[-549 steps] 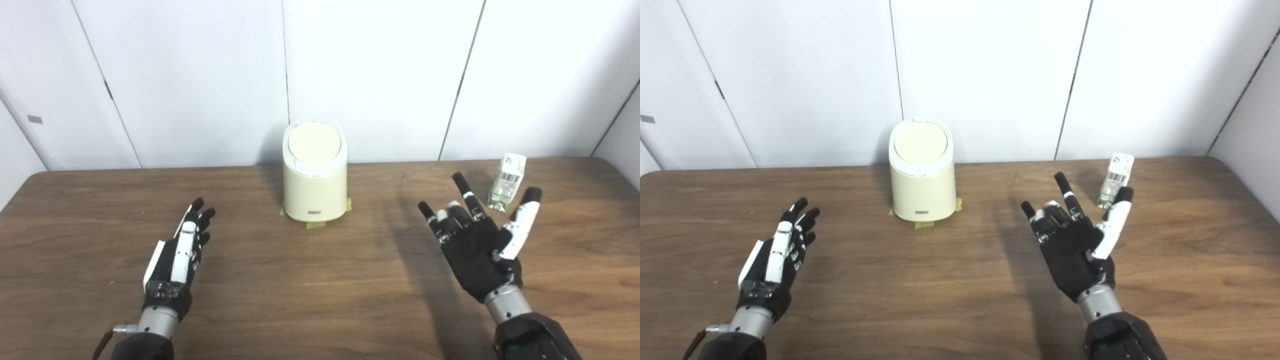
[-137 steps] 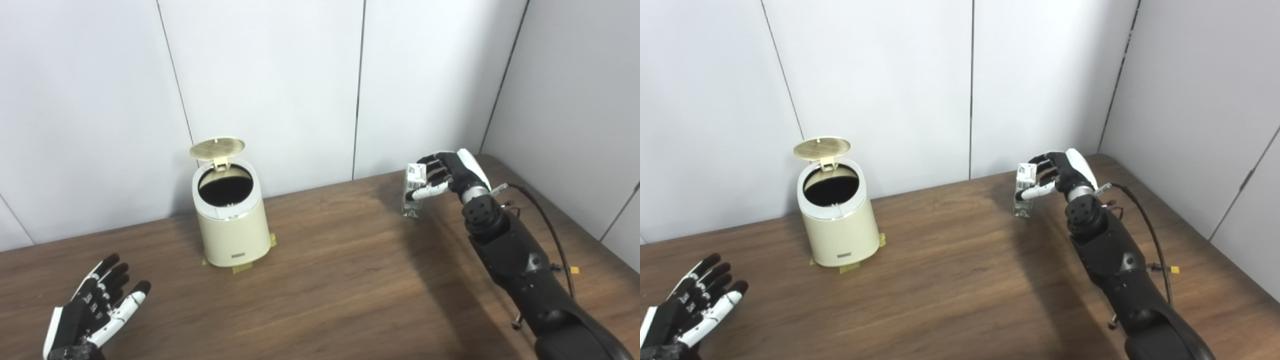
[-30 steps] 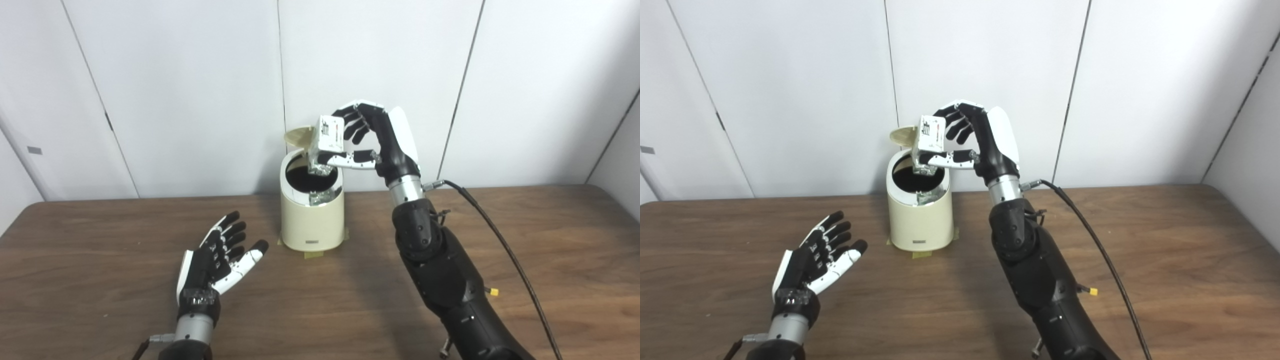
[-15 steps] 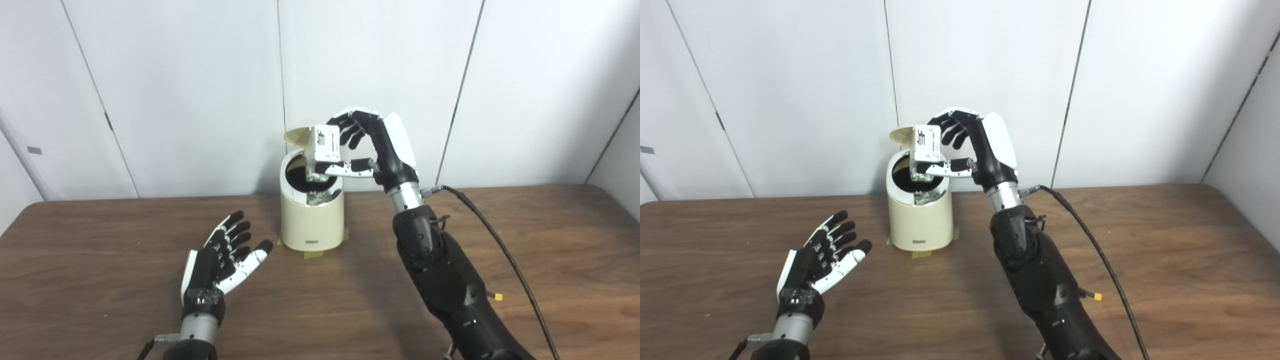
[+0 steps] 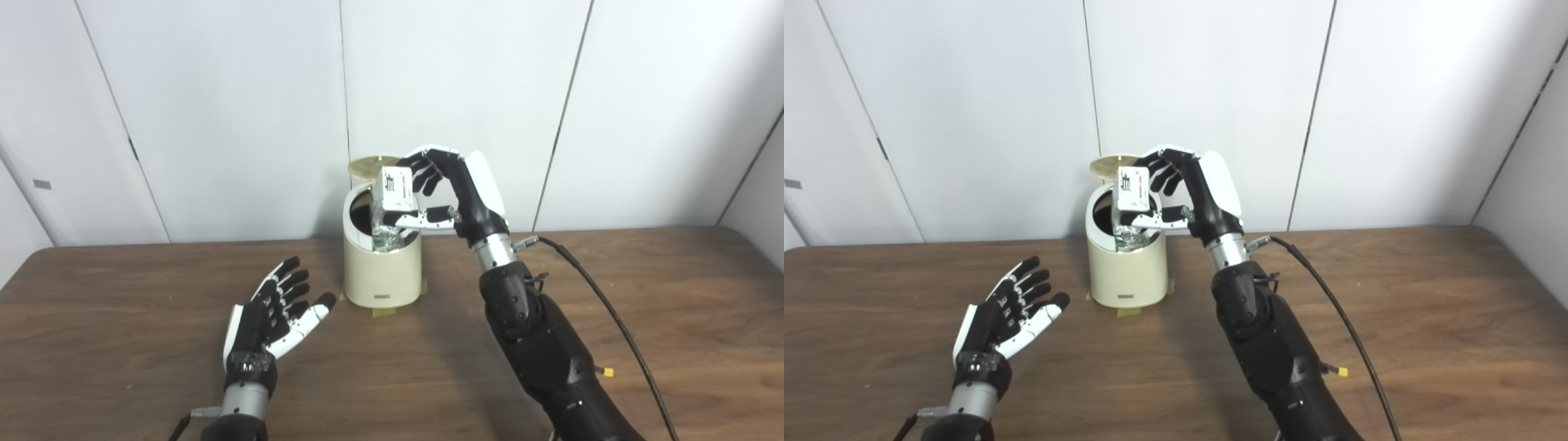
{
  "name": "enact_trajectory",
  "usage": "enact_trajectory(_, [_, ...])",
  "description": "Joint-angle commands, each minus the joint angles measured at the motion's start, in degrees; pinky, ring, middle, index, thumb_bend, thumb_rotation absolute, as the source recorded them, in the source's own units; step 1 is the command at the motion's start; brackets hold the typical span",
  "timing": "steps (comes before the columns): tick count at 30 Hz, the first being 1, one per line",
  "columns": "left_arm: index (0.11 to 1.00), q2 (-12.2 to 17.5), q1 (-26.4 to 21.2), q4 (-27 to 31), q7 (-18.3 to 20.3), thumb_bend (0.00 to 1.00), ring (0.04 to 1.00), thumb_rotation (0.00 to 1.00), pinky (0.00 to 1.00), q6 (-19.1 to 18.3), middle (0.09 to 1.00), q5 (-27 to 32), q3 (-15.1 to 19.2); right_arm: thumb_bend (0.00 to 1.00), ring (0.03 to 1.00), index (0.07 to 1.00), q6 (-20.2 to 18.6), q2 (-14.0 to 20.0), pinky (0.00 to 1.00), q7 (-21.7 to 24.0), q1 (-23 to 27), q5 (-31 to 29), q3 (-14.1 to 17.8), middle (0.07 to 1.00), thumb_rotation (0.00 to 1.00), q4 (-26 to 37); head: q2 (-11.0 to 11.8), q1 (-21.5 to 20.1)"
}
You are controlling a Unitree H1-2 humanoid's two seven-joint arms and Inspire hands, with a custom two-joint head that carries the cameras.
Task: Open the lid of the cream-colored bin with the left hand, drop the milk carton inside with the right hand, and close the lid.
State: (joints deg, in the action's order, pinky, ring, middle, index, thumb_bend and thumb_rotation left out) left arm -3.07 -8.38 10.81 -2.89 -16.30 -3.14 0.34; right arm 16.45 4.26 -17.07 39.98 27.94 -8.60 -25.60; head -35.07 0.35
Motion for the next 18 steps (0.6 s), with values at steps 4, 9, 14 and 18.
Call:
enact_trajectory(4, [0.878, -0.64, -2.45, 0.83, -0.82, 0.77, 0.825, 0.24, 0.78, 1.88, 0.839, -1.08, -0.7, 0.5, 0.422, 0.513, 2.99, -0.14, 0.33, -1.71, 3.5, -0.57, 0.51, 0.488, 0.0, 0.11, -0.19, 0.17])
enact_trajectory(9, [0.881, -0.95, -2.52, 0.78, -1.16, 0.77, 0.824, 0.25, 0.78, 1.94, 0.839, -1.25, -0.9, 0.5, 0.422, 0.515, 3.12, 0.13, 0.34, -1.82, 3.61, -0.57, 0.53, 0.485, 0.0, -0.56, -0.38, 0.47])
enact_trajectory(14, [0.883, -0.94, -2.51, 0.51, -1.32, 0.77, 0.819, 0.26, 0.77, 2.35, 0.838, -1.88, -1.32, 0.5, 0.428, 0.53, 2.05, 0.51, 0.35, -1.41, 3.83, 0.12, 0.2, 0.501, 0.0, -1.19, -0.19, 0.48])
enact_trajectory(18, [0.876, -1.33, -2.52, 0.2, -1.41, 0.77, 0.826, 0.25, 0.78, 3.17, 0.841, -1.33, -1.21, 0.5, 0.448, 0.517, 1.92, 0.85, 0.35, -1.15, 4.17, 0.71, -0.13, 0.514, 0.0, -1.56, -0.08, 0.45])
